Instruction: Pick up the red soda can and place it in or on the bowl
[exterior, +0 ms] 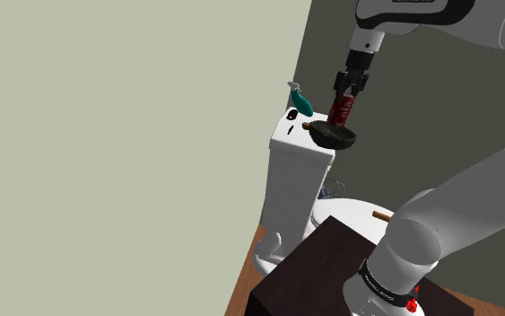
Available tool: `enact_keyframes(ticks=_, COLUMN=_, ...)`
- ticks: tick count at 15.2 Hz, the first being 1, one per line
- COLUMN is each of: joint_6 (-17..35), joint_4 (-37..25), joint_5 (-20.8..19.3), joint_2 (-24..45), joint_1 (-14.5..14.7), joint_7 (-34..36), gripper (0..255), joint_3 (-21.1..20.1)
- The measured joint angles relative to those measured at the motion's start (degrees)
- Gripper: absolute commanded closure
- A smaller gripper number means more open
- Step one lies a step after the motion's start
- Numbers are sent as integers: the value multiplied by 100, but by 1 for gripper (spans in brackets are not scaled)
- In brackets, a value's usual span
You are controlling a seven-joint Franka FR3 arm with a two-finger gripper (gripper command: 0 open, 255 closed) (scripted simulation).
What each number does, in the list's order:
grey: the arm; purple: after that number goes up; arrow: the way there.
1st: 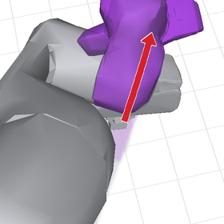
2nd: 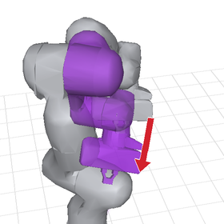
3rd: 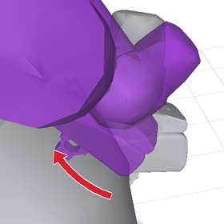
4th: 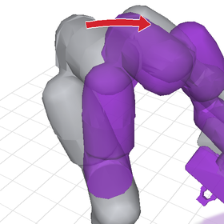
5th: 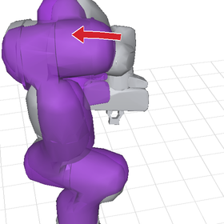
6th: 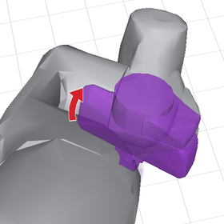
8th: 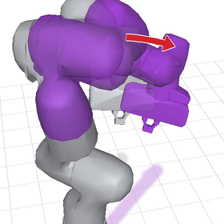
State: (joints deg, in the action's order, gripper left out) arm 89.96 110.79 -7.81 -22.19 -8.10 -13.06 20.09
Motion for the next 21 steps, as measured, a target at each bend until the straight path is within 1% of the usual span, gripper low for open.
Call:
enact_keyframes(ticks=3, joint_6=177, joint_4=196, joint_5=-12, joint_2=-20, joint_1=-8, joint_7=6, gripper=255, joint_3=14)
enact_keyframes(ticks=9, joint_6=220, joint_4=258, joint_5=-19, joint_2=-42, joint_1=-10, joint_7=15, gripper=255, joint_3=11)
enact_keyframes(ticks=10, joint_6=221, joint_4=259, joint_5=-19, joint_2=-43, joint_1=-10, joint_7=15, gripper=0, joint_3=11)
enact_keyframes(ticks=16, joint_6=222, joint_4=259, joint_5=-19, joint_2=-45, joint_1=-10, joint_7=16, gripper=0, joint_3=10)
enact_keyframes(ticks=21, joint_6=-425, joint_4=-535, joint_5=40, joint_2=101, joint_1=25, joint_7=-17, gripper=0, joint_3=-28)
